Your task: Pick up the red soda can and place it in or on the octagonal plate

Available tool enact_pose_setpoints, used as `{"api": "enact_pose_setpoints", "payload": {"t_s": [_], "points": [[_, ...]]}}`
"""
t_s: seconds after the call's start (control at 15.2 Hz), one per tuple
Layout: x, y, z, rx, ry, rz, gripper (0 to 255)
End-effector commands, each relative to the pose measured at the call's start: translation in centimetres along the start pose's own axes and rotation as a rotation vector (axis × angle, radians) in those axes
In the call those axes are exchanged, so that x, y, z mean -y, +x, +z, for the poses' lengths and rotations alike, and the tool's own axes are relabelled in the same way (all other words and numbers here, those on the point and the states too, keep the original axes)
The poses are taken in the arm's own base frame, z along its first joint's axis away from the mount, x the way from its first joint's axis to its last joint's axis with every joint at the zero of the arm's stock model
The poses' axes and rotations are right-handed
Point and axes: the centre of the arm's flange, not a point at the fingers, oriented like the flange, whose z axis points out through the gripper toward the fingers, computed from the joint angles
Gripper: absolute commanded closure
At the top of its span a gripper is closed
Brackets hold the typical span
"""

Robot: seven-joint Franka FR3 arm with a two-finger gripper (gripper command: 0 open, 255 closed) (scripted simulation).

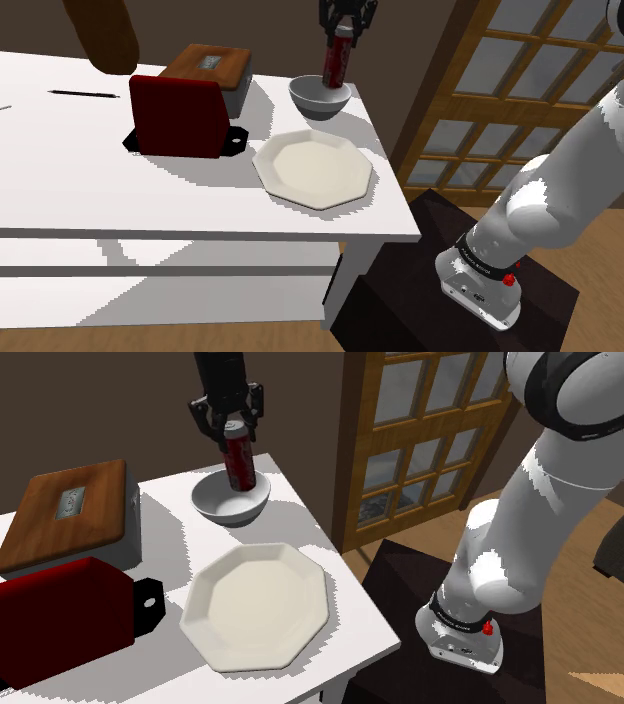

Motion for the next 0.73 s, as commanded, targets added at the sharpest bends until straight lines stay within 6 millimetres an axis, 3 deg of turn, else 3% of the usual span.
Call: {"api": "enact_pose_setpoints", "payload": {"t_s": [0.0,0.66], "points": [[1.2,-2.2,0.0,-0.001,0.0,0.001,255],[8.6,-13.1,-1.3,-0.001,0.0,0.001,255]]}}
